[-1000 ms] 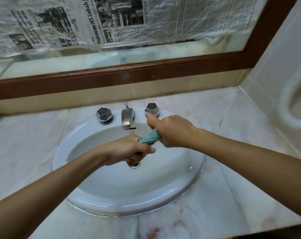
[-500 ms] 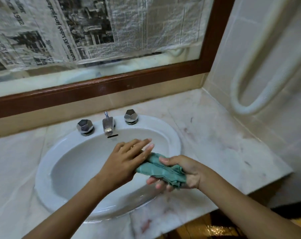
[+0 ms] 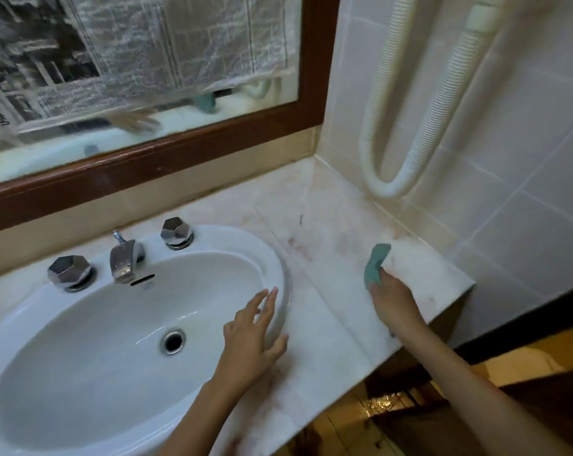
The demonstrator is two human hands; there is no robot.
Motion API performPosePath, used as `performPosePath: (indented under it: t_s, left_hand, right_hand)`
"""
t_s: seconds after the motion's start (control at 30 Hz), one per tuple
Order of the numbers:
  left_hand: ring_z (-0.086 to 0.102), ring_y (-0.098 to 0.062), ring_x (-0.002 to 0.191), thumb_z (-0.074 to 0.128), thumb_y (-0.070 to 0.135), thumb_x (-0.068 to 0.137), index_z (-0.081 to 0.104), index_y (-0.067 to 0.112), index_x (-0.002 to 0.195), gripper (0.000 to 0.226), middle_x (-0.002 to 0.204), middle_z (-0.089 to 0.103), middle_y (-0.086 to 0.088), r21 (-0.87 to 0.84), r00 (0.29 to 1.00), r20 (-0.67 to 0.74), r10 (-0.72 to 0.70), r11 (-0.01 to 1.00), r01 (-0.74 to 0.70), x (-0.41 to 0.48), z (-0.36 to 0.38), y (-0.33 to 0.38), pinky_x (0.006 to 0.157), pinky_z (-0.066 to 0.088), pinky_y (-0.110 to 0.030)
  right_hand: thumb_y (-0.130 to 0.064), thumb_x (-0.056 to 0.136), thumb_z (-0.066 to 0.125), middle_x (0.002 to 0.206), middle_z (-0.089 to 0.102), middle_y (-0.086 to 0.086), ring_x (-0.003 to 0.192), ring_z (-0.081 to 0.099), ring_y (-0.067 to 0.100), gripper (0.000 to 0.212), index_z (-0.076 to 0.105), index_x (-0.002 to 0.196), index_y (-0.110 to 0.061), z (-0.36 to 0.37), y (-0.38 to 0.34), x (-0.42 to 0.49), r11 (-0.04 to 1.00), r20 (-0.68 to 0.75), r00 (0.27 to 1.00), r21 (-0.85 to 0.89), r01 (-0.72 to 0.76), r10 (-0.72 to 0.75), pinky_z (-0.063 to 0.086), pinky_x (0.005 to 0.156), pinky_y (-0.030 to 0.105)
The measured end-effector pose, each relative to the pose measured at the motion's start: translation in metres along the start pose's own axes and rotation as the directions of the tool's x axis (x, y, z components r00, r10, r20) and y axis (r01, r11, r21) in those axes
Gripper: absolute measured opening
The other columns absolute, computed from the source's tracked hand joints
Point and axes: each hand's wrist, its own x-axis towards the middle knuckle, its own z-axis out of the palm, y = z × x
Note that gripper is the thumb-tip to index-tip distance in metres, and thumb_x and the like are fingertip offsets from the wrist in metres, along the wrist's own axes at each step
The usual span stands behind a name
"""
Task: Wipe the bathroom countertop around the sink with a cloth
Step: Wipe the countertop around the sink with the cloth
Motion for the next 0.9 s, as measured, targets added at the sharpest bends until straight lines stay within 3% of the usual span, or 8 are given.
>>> performPosePath:
  t_s: [0.07, 0.13, 0.2, 0.27, 0.33, 0.43, 0.53, 0.9]
  left_hand:
    - [0.029, -0.019, 0.136, 0.027, 0.066, 0.075, 0.021, 0.044, 0.148, 0.077, 0.157, 0.017, 0.01, 0.033, 0.998, -0.029, -0.054, 0.998, 0.055, 0.021, 0.001, 0.007, 0.096, 0.027, -0.037]
    - [0.021, -0.028, 0.139, 0.022, 0.066, 0.073, 0.034, 0.038, 0.146, 0.08, 0.159, 0.015, 0.004, 0.084, 0.991, -0.054, -0.122, 0.988, 0.126, 0.044, 0.0, 0.016, 0.101, 0.028, -0.043]
    - [0.014, -0.031, 0.14, 0.022, 0.065, 0.076, 0.034, 0.034, 0.147, 0.078, 0.161, 0.006, 0.0, 0.133, 0.981, -0.052, -0.186, 0.972, 0.191, 0.067, 0.001, 0.022, 0.104, 0.026, -0.045]
    - [0.009, -0.033, 0.141, 0.032, 0.06, 0.085, 0.031, 0.031, 0.147, 0.069, 0.161, -0.002, -0.002, 0.161, 0.969, -0.053, -0.243, 0.955, 0.248, 0.087, 0.005, 0.022, 0.106, 0.026, -0.047]
    - [0.005, -0.034, 0.143, 0.039, 0.055, 0.091, 0.026, 0.03, 0.147, 0.063, 0.161, -0.007, -0.002, 0.149, 0.955, -0.054, -0.292, 0.943, 0.297, 0.1, 0.012, 0.019, 0.107, 0.024, -0.049]
    - [0.007, -0.032, 0.144, 0.035, 0.056, 0.092, 0.019, 0.033, 0.15, 0.065, 0.162, -0.007, 0.004, 0.083, 0.941, -0.052, -0.336, 0.937, 0.339, 0.102, 0.022, 0.013, 0.108, 0.023, -0.05]
    - [0.013, -0.028, 0.144, 0.032, 0.059, 0.09, 0.019, 0.035, 0.15, 0.065, 0.162, -0.006, 0.009, 0.047, 0.936, -0.09, -0.339, 0.938, 0.344, 0.1, 0.027, 0.01, 0.108, 0.026, -0.048]
    - [0.017, -0.024, 0.142, 0.044, 0.055, 0.09, 0.029, 0.033, 0.145, 0.062, 0.161, 0.002, 0.012, 0.013, 0.935, -0.137, -0.327, 0.943, 0.331, 0.103, 0.03, 0.007, 0.111, 0.025, -0.038]
  right_hand:
    - [-0.005, 0.093, 0.041, 0.141, 0.045, 0.021, 0.125, 0.047, 0.039, 0.057, 0.028, 0.148, -0.003, 0.01, 0.014, 0.029, 0.894, -0.076, 0.962, -0.394, 0.213, -0.263, 0.044, 0.098, 0.043]
    - [-0.024, 0.091, 0.035, 0.149, 0.035, 0.024, 0.136, 0.034, 0.042, 0.063, 0.023, 0.15, -0.004, 0.027, 0.029, 0.053, 0.71, 0.115, 0.91, -0.589, 0.386, -0.398, 0.037, 0.106, 0.052]
    - [-0.049, 0.09, 0.018, 0.151, 0.036, 0.017, 0.14, 0.029, 0.039, 0.071, 0.042, 0.142, -0.007, 0.037, 0.031, 0.065, 0.668, 0.225, 0.889, -0.593, 0.45, -0.4, 0.033, 0.109, 0.048]
    - [-0.048, 0.094, 0.025, 0.148, 0.044, 0.011, 0.139, 0.032, 0.036, 0.063, 0.055, 0.131, -0.007, 0.043, 0.025, 0.074, 0.666, 0.18, 0.851, -0.552, 0.502, -0.493, 0.034, 0.107, 0.044]
    - [-0.041, 0.098, 0.029, 0.15, 0.042, 0.008, 0.141, 0.029, 0.032, 0.054, 0.048, 0.139, -0.012, 0.05, 0.023, 0.089, 0.607, 0.172, 0.807, -0.576, 0.547, -0.564, 0.03, 0.11, 0.041]
    - [-0.05, 0.1, 0.013, 0.159, 0.025, 0.005, 0.146, 0.018, 0.024, 0.058, 0.027, 0.151, -0.025, 0.05, 0.039, 0.111, 0.573, 0.262, 0.821, -0.609, 0.549, -0.508, 0.03, 0.112, 0.045]
    - [-0.051, 0.098, 0.017, 0.161, 0.014, -0.003, 0.148, 0.011, 0.018, 0.058, 0.021, 0.152, -0.031, 0.038, 0.052, 0.132, 0.563, 0.306, 0.824, -0.614, 0.553, -0.477, 0.023, 0.113, 0.045]
    - [-0.044, 0.101, 0.016, 0.162, 0.01, 0.009, 0.147, 0.008, 0.03, 0.058, 0.016, 0.154, -0.022, 0.074, -0.067, 0.304, 0.695, 0.034, 0.926, -0.652, 0.305, -0.375, 0.01, 0.117, 0.047]
